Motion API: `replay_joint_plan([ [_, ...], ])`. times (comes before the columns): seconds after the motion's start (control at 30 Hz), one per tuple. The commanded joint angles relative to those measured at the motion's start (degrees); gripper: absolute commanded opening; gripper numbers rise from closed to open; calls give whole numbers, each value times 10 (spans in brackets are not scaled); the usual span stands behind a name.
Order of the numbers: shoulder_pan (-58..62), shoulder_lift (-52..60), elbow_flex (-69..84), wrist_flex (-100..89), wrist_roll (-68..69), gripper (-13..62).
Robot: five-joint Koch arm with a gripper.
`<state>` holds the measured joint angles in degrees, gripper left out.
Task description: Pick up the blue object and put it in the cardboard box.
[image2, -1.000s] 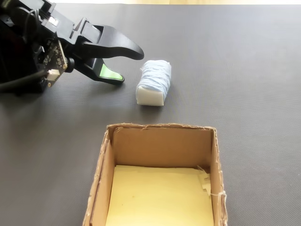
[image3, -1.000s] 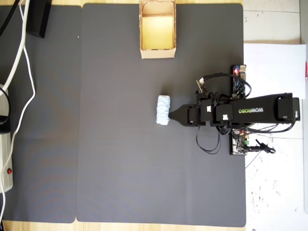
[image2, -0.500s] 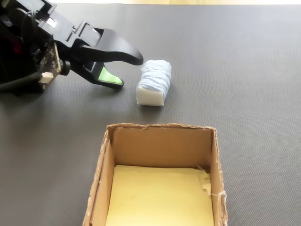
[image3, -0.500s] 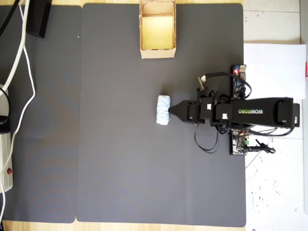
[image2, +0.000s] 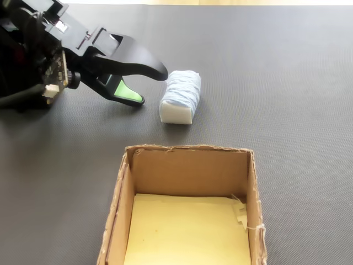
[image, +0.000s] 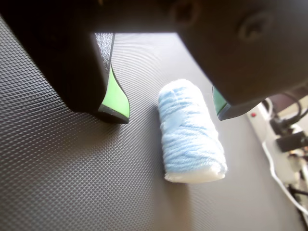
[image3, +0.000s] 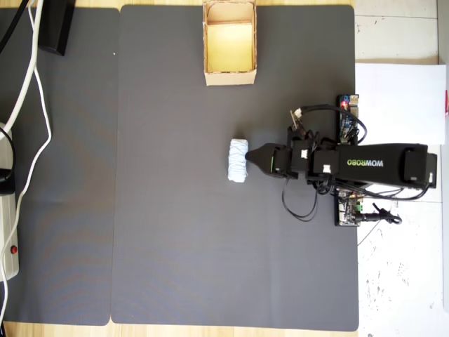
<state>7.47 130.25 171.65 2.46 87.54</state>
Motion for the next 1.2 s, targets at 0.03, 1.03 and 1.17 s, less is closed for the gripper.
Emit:
replay_joint_plan([
  [0.03, 0, 52, -52, 56, 11, 339],
  [1.03, -24, -127, -331, 335, 13, 332],
  [1.17, -33, -200, -374, 334, 15, 332],
])
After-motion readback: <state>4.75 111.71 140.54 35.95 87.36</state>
